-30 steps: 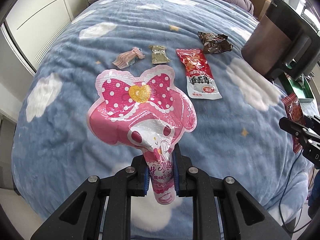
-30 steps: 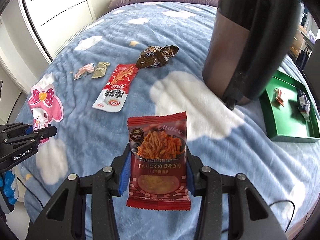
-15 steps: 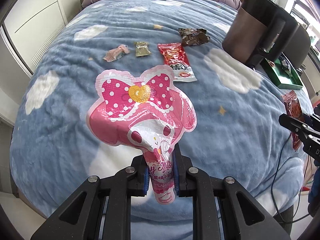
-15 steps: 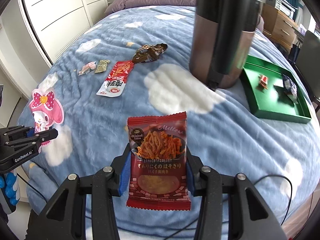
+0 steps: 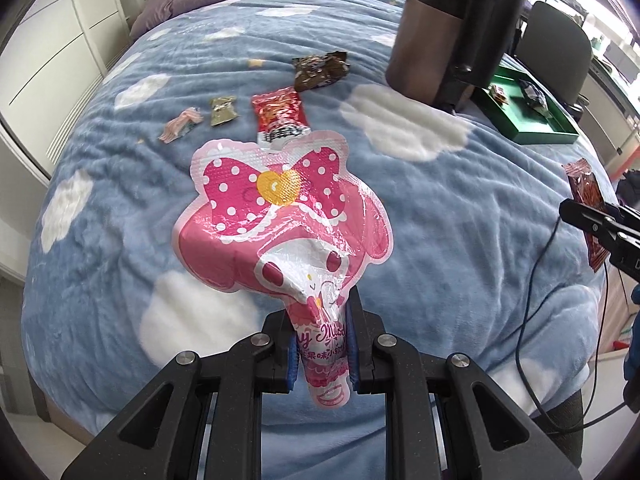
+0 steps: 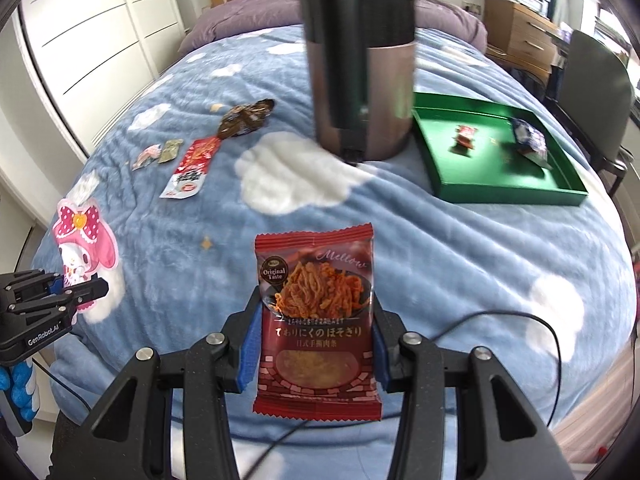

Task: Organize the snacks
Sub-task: 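Lift both held packets and move them toward the green tray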

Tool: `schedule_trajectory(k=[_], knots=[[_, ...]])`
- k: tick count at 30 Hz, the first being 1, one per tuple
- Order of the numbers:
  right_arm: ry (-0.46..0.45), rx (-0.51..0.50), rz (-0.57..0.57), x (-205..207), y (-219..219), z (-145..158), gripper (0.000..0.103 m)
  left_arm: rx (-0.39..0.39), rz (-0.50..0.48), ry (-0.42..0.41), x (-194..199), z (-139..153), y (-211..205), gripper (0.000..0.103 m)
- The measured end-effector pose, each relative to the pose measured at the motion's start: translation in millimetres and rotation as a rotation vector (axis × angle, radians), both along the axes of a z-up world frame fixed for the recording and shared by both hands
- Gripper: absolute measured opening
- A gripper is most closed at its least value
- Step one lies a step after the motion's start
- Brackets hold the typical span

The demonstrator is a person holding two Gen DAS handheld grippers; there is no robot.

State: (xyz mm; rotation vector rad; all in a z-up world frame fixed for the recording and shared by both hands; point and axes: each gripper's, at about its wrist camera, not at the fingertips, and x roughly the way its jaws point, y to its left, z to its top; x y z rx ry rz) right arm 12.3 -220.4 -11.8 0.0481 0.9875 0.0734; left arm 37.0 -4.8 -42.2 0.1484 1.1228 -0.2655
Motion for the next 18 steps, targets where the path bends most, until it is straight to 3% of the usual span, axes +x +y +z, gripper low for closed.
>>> schedule_trajectory(k=[18], knots=[[-0.062,0.032,-0.169,-29.4,-101.0,10.8,0.063,0.073,-0.144,-0.010,-16.9,8.6,-72.6,0.016]])
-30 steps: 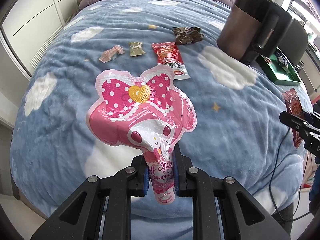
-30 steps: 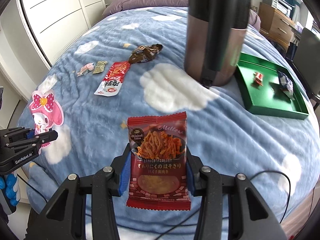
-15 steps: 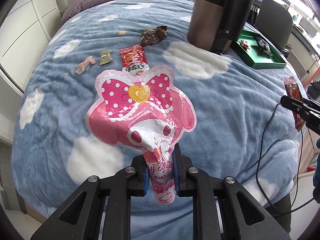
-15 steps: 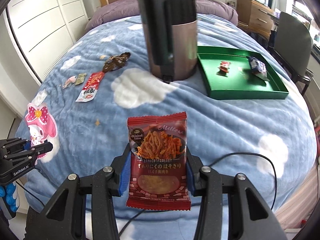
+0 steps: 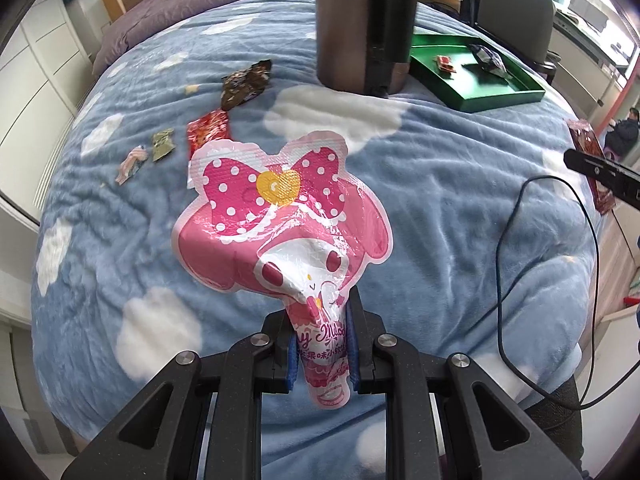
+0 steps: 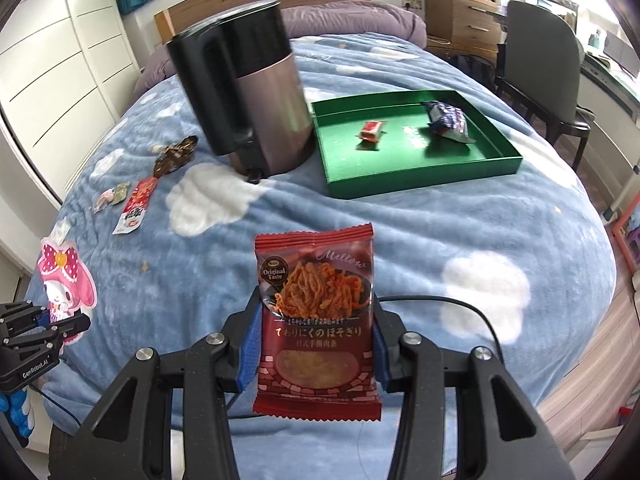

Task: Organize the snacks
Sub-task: 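Lift both held packets and move them toward the green tray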

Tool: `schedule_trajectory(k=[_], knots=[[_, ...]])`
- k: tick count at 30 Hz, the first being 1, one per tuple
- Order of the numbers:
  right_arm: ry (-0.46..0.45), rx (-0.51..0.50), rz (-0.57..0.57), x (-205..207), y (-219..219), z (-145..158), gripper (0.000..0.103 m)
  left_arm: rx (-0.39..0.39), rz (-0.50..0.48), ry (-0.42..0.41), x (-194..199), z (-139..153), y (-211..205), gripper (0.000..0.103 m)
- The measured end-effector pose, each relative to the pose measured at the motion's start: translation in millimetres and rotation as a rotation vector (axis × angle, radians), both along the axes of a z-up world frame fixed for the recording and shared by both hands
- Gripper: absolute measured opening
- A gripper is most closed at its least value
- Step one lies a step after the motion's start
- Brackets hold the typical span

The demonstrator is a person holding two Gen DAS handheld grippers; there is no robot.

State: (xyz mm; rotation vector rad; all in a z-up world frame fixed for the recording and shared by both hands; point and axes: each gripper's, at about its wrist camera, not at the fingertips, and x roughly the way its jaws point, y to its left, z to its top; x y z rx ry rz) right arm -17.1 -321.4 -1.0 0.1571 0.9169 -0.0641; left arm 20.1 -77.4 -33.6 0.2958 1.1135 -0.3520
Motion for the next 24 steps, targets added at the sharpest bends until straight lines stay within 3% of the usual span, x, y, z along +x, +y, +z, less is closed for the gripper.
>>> schedule_trajectory(k=[12,24], knots=[[-0.028,0.030,-0.090,2.9,-57.7,0.3,0.063,0.040,-0.112,0.000,-5.4,4.5,-63.3,0.016],[-0.044,0.036,-0.131,17.9,-99.6,3.3,0.063,0.029,-0.184,-0.006,6.6,16.0,-121.8,0.016]])
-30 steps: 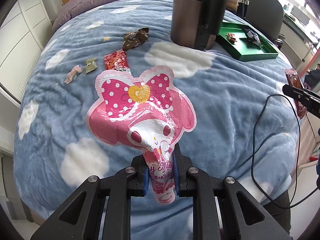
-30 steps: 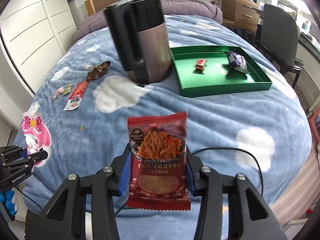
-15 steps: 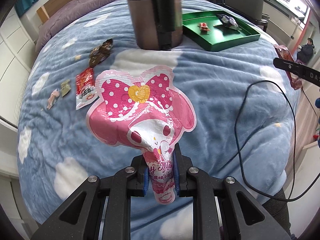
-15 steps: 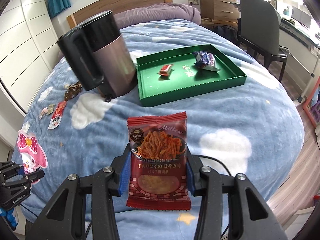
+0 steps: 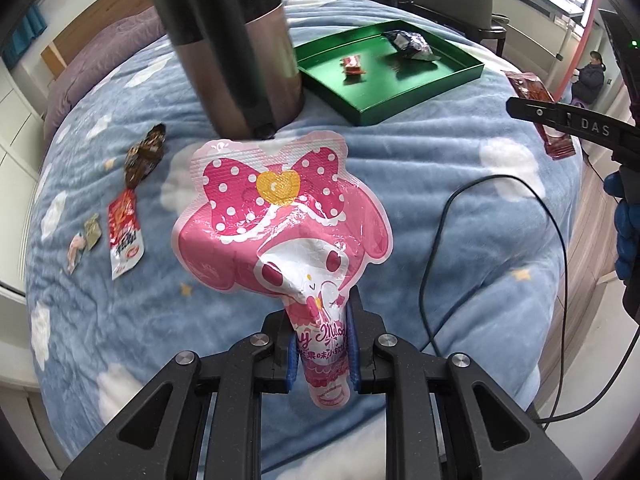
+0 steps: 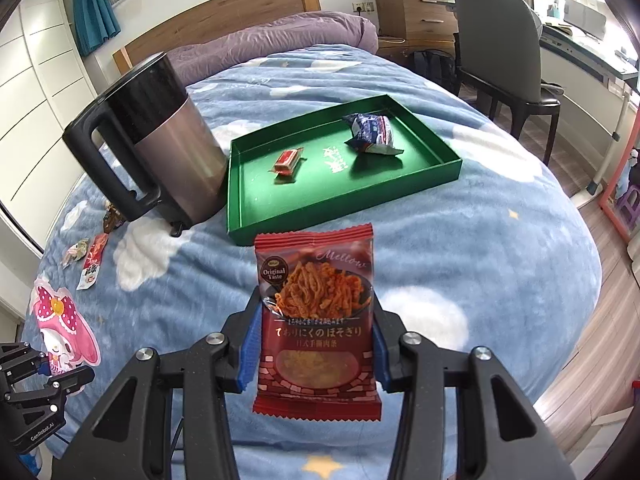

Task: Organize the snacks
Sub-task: 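Lift both held packets and move them toward the green tray, then lower both packets into the green tray and open both tools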

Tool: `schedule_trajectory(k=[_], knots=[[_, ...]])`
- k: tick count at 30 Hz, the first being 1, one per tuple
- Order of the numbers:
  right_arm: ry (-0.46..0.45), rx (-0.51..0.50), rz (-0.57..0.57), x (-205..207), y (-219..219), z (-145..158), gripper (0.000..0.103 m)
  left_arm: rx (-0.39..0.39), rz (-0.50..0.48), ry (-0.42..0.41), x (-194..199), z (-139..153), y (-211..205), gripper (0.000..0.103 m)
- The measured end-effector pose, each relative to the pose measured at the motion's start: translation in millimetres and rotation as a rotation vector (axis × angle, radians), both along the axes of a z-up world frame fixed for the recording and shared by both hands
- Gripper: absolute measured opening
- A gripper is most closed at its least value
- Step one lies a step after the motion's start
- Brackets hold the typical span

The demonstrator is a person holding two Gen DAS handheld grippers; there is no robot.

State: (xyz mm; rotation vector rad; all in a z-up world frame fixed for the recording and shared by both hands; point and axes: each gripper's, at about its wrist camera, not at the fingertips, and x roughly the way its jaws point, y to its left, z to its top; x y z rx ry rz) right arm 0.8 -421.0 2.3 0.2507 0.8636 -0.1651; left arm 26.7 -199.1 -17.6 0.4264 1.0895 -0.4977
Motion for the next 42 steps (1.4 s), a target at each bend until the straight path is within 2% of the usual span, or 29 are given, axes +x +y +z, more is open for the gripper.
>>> schedule_trajectory(k=[12,21,30,42], knots=[[-0.014,-0.021,0.004,43.8,-25.7,7.3,0.063,-0.064,-0.065,-0.018,41.4,18.1,-69.3,0.016],[-0.013,-0.036,0.010,93.6,-45.1,3.8,0.063,-0.114,-0.066,-0.039,88.3,21.8,-111.5,0.016],[0.004,-0.079,0.036,148.7,-51.5,-4.5,0.063,-0.113,-0.034,-0.024,138.6,6.5,-138.9,0.016],[0.041,-0.091,0.035,193.3,-63.7,-42.4,0.064,-0.111,0.020,0.021,184.7,-30.0,-153.3,0.016]])
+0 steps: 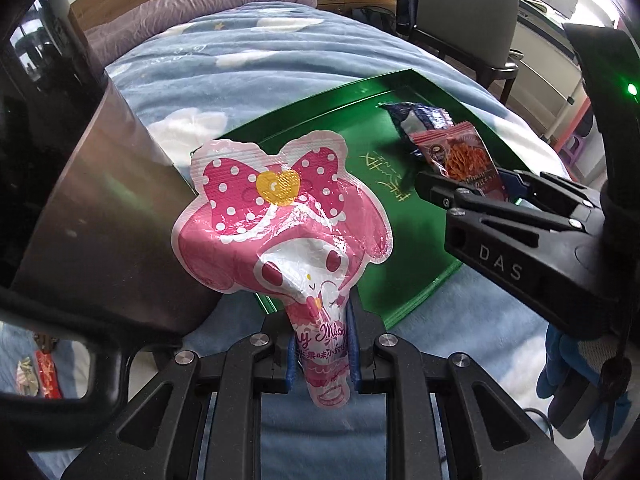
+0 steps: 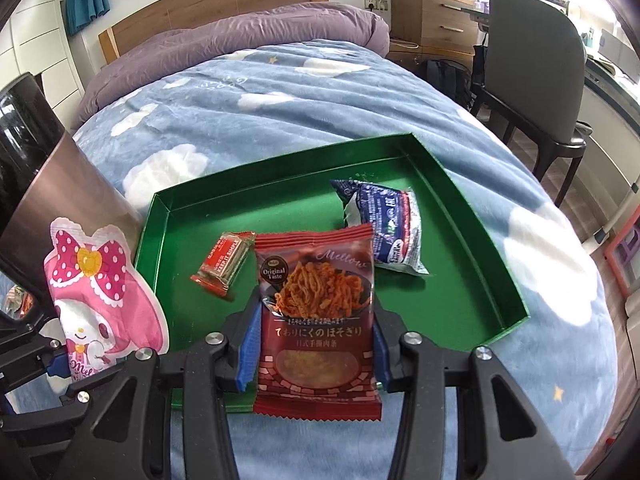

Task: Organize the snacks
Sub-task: 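Lower both packets into the green tray and open both tools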

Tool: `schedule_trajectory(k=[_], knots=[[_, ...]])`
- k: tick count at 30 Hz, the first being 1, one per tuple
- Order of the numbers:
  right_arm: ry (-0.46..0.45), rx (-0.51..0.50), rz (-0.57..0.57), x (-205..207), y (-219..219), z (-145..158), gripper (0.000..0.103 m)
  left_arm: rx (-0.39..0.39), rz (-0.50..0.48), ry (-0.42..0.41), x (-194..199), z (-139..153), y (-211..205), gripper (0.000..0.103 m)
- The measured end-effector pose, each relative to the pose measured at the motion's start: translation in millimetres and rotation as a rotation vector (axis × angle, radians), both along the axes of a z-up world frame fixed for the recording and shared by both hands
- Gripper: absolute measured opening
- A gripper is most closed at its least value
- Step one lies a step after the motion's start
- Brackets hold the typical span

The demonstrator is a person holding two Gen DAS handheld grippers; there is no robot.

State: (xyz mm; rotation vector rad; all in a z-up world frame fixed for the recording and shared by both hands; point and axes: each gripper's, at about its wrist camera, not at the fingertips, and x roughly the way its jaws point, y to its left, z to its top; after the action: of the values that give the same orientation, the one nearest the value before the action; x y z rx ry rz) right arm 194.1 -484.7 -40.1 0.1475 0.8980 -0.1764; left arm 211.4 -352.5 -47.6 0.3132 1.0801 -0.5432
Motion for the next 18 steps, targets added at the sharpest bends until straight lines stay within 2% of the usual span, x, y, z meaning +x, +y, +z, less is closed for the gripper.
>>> schedule_trajectory(k=[8,18], knots=[[0.010,0.009,-0.001,8.0,-4.7,-22.2,0.065,0.013,0.012,0.021,13.3,-21.3,-6.4,0.016],[0.011,-0.021,-0.009,10.3,-8.4,-29.2,0.066,0.013,0.007,0.035,14.4,-35.7,-12.8,0.017]])
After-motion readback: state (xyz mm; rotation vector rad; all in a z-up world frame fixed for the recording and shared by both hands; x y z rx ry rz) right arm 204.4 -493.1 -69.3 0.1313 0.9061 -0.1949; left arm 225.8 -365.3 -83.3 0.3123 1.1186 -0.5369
